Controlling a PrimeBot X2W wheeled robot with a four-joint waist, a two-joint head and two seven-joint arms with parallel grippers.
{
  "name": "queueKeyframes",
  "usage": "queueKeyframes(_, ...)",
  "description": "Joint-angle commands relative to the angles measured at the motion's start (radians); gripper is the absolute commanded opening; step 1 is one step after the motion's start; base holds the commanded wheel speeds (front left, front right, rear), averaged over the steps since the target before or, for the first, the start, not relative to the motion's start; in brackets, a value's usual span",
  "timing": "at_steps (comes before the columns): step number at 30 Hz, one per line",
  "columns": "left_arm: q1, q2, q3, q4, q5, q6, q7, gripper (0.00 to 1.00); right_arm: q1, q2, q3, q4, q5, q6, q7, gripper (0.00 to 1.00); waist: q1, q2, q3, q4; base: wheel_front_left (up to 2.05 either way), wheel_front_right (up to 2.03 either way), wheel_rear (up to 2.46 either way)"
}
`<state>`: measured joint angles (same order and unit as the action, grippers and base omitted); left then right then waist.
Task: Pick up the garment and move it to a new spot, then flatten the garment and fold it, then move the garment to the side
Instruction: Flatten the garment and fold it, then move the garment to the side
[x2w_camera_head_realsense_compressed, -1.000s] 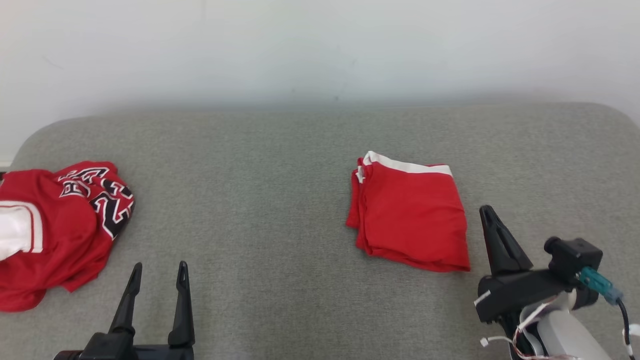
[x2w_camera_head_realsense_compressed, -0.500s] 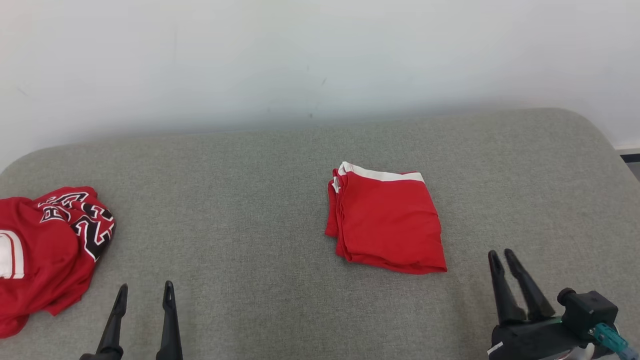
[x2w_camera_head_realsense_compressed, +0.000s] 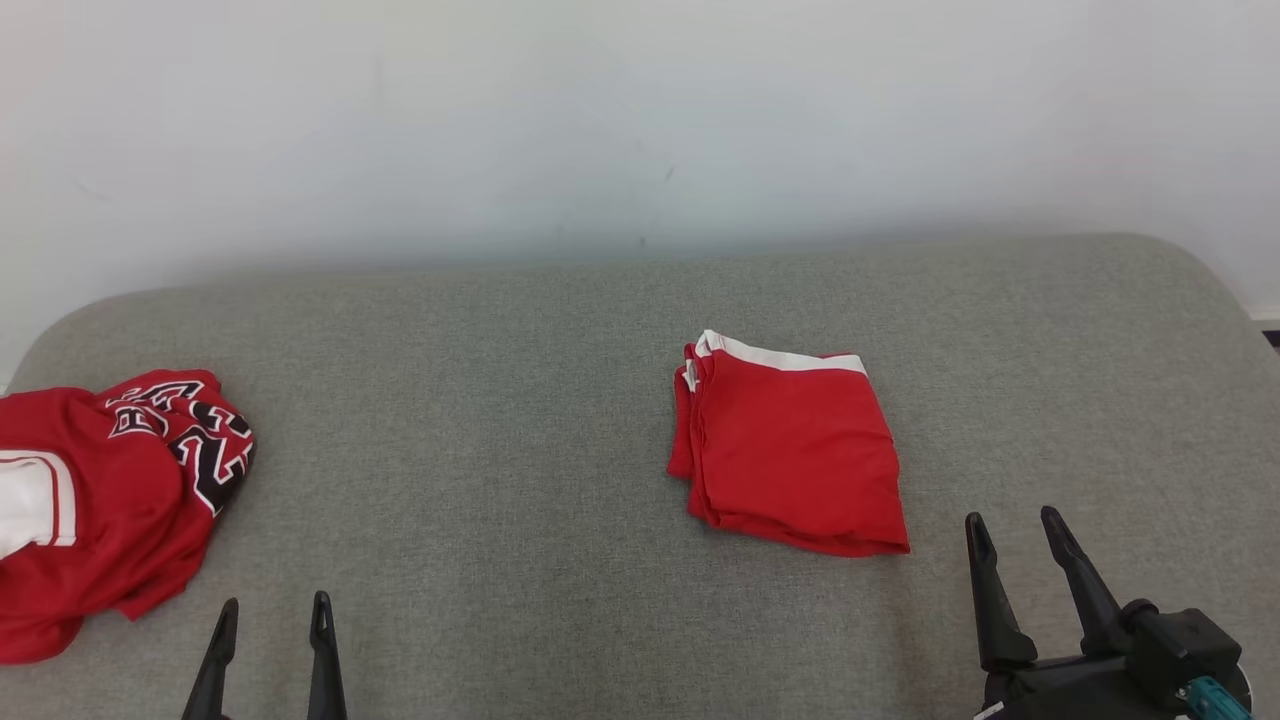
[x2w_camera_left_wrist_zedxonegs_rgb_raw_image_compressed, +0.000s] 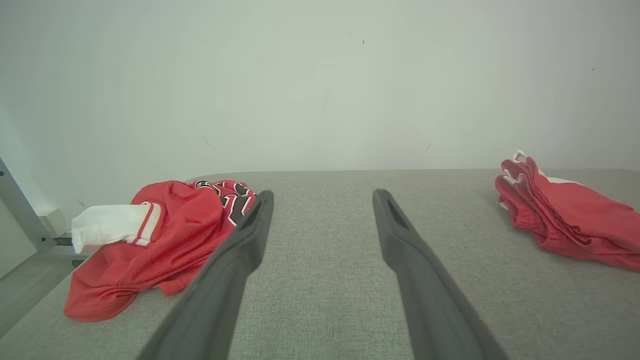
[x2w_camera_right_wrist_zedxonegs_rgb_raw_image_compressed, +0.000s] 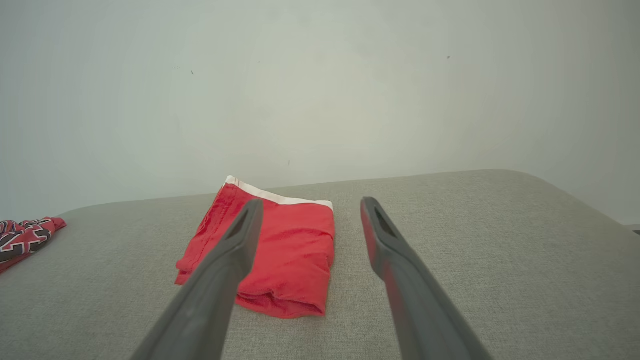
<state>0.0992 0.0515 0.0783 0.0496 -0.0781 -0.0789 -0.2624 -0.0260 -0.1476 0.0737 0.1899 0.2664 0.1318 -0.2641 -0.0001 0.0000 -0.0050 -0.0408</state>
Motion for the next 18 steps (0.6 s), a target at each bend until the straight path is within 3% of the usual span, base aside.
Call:
queueKeyframes(1, 0.011, 0.001, 0.003, 0.002, 0.010, 0.001, -0.003, 1.00, 0.010, 0.005, -0.002, 0.004, -0.007, -0.003, 0.001, 1.00, 0.0001, 0.0000, -0.001, 0.004, 0.00, 0.00, 0.00)
queueKeyframes(18, 0.021, -0.001, 0.003, -0.004, 0.010, -0.003, -0.003, 1.00, 0.002, 0.018, 0.001, 0.027, -0.011, -0.003, 0.006, 1.00, 0.0001, 0.0000, -0.005, 0.010, 0.00, 0.00, 0.00)
